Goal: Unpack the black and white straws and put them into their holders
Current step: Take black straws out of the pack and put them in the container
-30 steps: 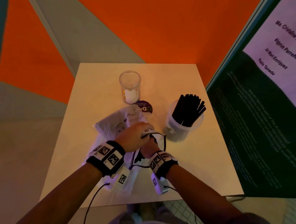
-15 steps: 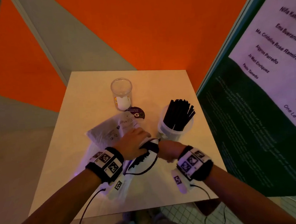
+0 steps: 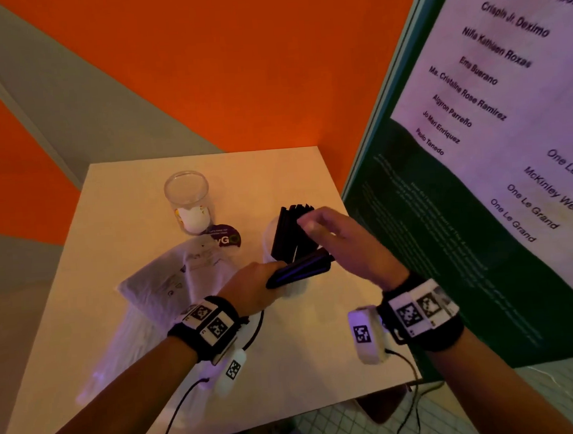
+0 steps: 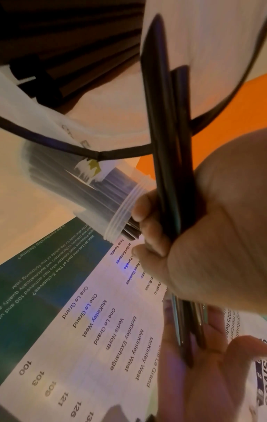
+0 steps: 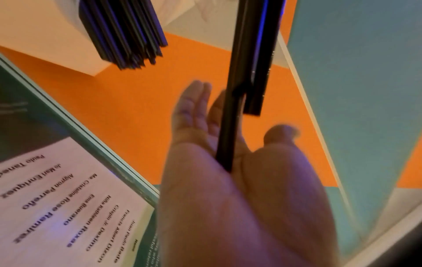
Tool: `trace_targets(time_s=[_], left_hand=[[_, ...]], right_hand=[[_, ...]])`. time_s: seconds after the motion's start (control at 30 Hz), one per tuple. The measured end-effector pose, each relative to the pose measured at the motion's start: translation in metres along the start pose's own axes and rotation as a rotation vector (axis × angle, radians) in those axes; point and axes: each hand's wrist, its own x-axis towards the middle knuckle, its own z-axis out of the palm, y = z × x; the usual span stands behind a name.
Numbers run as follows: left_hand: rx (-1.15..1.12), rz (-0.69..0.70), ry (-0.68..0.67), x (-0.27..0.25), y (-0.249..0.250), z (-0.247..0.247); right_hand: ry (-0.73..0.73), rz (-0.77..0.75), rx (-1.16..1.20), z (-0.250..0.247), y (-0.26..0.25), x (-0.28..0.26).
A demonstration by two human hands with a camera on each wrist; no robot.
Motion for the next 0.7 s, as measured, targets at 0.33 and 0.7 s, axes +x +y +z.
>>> trace_targets(time_s=[0.33, 0.7], left_hand=[[-0.149, -0.009, 0.155, 0.022, 0.013, -0.002], [-0.299, -0.080, 0.183, 0.035, 0.018, -0.020]], right_hand=[[0.293, -0.176, 0.668, 0.023, 0.022, 0.004], [0.323, -0.361, 0.623, -0.010, 0.005, 0.019]])
